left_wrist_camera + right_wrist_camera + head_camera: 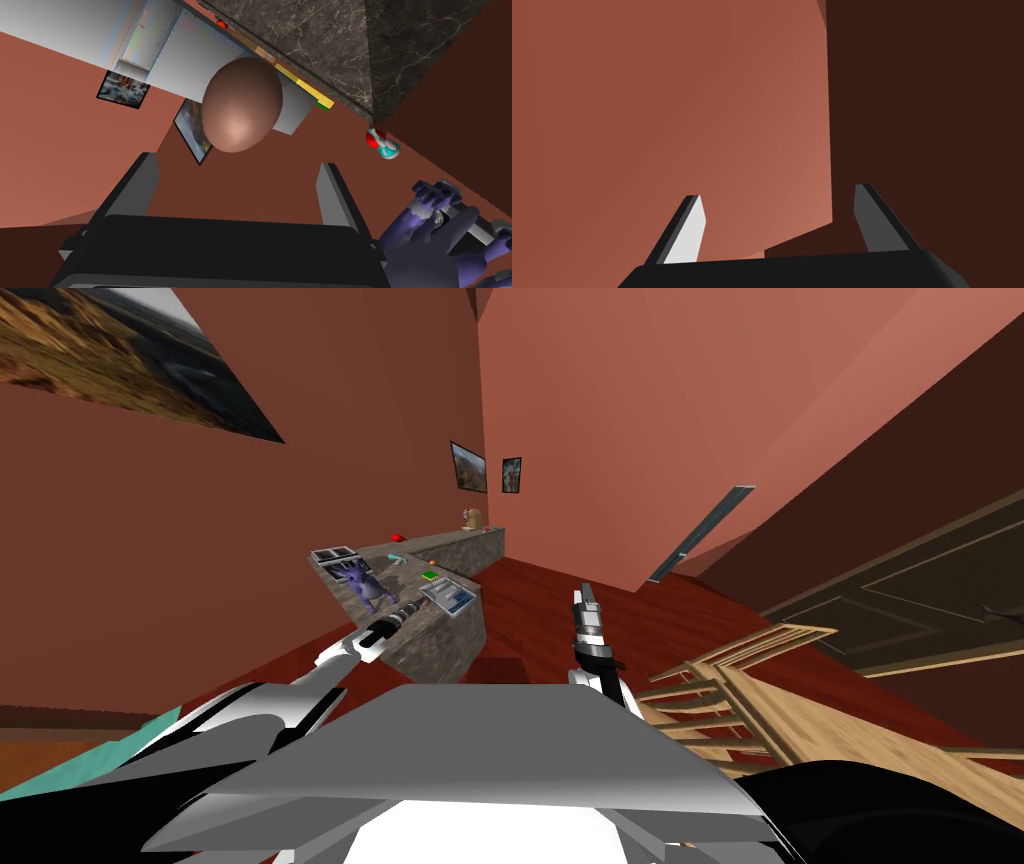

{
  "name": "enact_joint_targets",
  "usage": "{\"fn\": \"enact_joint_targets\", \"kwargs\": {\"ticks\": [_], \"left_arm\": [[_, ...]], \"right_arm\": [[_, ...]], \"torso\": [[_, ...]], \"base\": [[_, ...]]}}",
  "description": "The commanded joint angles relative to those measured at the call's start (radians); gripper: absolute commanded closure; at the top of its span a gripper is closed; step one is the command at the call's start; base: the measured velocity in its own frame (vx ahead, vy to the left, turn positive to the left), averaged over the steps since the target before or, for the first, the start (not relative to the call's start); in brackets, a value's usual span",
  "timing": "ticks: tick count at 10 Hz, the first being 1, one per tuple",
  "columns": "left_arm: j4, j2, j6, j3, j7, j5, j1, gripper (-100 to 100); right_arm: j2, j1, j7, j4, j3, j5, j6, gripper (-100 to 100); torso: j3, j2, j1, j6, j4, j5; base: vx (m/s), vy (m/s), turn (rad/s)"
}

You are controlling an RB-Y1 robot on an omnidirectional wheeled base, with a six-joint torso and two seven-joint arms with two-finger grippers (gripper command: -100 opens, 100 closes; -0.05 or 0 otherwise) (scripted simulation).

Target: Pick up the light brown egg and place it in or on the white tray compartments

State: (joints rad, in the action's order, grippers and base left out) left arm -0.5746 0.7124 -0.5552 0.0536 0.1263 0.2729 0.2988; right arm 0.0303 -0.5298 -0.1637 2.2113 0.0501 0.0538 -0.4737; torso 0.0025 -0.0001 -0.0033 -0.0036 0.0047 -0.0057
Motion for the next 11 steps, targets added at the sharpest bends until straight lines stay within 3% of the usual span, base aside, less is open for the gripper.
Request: {"fn": "enact_joint_targets", "kwargs": {"ticks": [1, 2, 3, 6, 7, 8, 11], "left_arm": [[0.0, 0.0, 0.0, 0.0, 0.0, 0.0, 0.0, -100], [0.005, -0.003, 0.0, 0.002, 0.002, 0.0, 0.001, 0], [0.027, -0.008, -0.013, -0.034, -0.003, 0.029, 0.0, -100], [0.061, -0.016, -0.031, -0.087, -0.009, 0.072, -0.001, -100], [0.037, -0.017, -0.018, -0.076, -0.007, 0.062, -0.009, -100], [0.036, -0.018, -0.016, -0.078, -0.008, 0.064, -0.009, 100], [0.037, -0.017, -0.015, -0.079, -0.008, 0.063, -0.011, 100]], "right_arm": [[0.0, 0.0, 0.0, 0.0, 0.0, 0.0, 0.0, 0], [0.0, 0.0, 0.0, 0.0, 0.0, 0.0, 0.0, 0], [0.0, 0.0, 0.0, 0.0, 0.0, 0.0, 0.0, 0], [0.0, 0.0, 0.0, 0.0, 0.0, 0.0, 0.0, 0], [0.0, 0.0, 0.0, 0.0, 0.0, 0.0, 0.0, 0], [0.0, 0.0, 0.0, 0.0, 0.0, 0.0, 0.0, 0], [0.0, 0.0, 0.0, 0.0, 0.0, 0.0, 0.0, 0]], "torso": [[0.0, 0.0, 0.0, 0.0, 0.0, 0.0], [0.0, -0.001, 0.002, -0.001, 0.0, 0.0], [0.0, -0.001, 0.004, -0.001, 0.0, 0.001], [-0.002, -0.004, 0.006, -0.001, -0.001, 0.001], [-0.002, -0.004, 0.006, 0.0, -0.001, 0.001], [-0.001, -0.002, 0.005, -0.001, -0.001, 0.001], [-0.001, -0.002, 0.004, 0.001, 0.0, 0.001]], "base": [[0.01, -0.029, -0.019], [0.0, -0.006, 0.004], [0.03, -0.002, -0.139], [0.049, 0.014, -0.095], [0.019, 0.005, -0.015], [0.0, 0.0, 0.0], [0.0, 0.001, 0.006]]}}
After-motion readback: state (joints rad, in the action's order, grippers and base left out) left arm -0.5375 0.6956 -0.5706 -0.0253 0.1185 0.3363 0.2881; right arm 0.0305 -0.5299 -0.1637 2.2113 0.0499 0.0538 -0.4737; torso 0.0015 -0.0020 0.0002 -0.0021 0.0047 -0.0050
